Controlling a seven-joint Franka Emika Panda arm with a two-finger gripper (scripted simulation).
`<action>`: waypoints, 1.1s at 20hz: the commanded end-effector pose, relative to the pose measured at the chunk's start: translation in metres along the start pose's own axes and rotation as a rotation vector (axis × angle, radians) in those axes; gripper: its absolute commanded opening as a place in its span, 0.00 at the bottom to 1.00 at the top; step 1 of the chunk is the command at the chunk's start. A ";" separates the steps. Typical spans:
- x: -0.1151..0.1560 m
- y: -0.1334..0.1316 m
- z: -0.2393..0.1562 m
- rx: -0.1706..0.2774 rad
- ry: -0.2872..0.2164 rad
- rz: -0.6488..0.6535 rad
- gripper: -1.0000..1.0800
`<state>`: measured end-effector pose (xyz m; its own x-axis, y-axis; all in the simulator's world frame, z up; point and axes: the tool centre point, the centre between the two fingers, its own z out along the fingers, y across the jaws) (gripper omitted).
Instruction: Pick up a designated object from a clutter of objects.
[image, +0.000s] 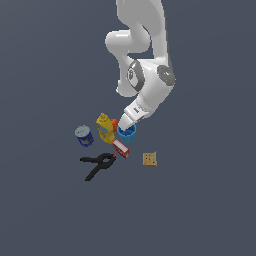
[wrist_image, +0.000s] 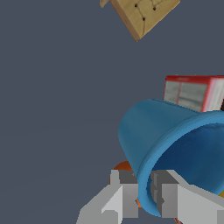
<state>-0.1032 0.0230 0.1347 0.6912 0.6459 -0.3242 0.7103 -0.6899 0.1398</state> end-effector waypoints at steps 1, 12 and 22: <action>-0.014 0.012 -0.017 0.000 0.003 0.001 0.00; -0.092 0.080 -0.104 0.002 0.005 0.000 0.00; -0.164 0.146 -0.187 0.001 0.004 0.001 0.00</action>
<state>-0.0891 -0.1123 0.3651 0.6922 0.6463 -0.3212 0.7094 -0.6912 0.1379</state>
